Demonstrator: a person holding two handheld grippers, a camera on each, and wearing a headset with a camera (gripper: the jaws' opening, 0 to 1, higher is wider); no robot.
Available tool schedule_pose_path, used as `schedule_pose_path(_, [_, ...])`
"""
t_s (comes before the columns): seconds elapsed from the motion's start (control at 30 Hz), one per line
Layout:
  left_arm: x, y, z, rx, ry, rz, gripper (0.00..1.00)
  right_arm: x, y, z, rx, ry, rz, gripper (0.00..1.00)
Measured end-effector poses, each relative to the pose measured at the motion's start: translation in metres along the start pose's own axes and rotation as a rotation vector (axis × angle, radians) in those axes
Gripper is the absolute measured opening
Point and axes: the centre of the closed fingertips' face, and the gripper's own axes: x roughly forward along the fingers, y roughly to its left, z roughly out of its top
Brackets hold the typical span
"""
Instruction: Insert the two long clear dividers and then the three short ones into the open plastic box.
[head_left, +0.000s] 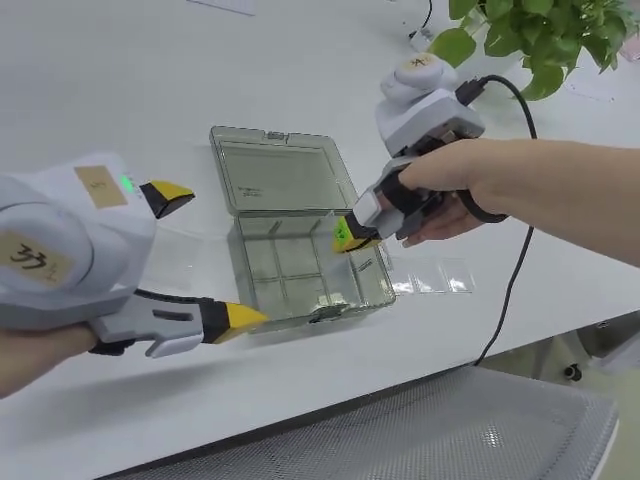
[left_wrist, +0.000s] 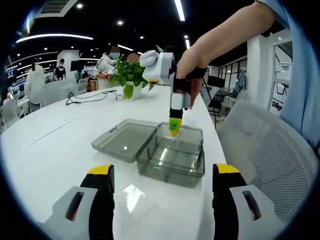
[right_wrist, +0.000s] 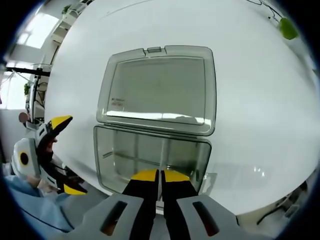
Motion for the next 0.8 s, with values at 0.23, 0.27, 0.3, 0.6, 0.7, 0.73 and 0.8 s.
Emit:
schedule_pose_path(0.23, [-0.002, -0.001, -0.002, 0.0, 0.005, 0.002, 0.82, -0.001, 0.003, 0.0, -0.028, -0.007, 0.032, 0.07])
schedule_pose_path(0.27, [-0.002, -0.001, -0.002, -0.001, 0.005, 0.003, 0.82, -0.001, 0.004, 0.0, -0.019, -0.008, 0.035, 0.08])
schedule_pose_path(0.3, [-0.002, -0.001, -0.002, -0.002, 0.005, 0.004, 0.82, -0.003, 0.007, 0.001, -0.016, -0.02, 0.048, 0.1])
schedule_pose_path(0.6, [-0.004, -0.001, -0.001, -0.004, 0.003, 0.009, 0.82, -0.011, 0.026, 0.001, -0.036, -0.067, 0.096, 0.29])
schedule_pose_path(0.7, [-0.004, -0.002, -0.001, -0.005, 0.004, 0.01, 0.82, -0.01, 0.026, 0.004, -0.05, -0.084, 0.097, 0.35])
schedule_pose_path(0.73, [-0.004, -0.003, -0.001, -0.004, 0.005, 0.01, 0.82, -0.01, 0.026, 0.006, -0.057, -0.097, 0.097, 0.39])
schedule_pose_path(0.8, [-0.004, -0.003, 0.0, -0.004, 0.004, 0.01, 0.82, -0.012, 0.028, 0.005, -0.055, -0.112, 0.103, 0.42])
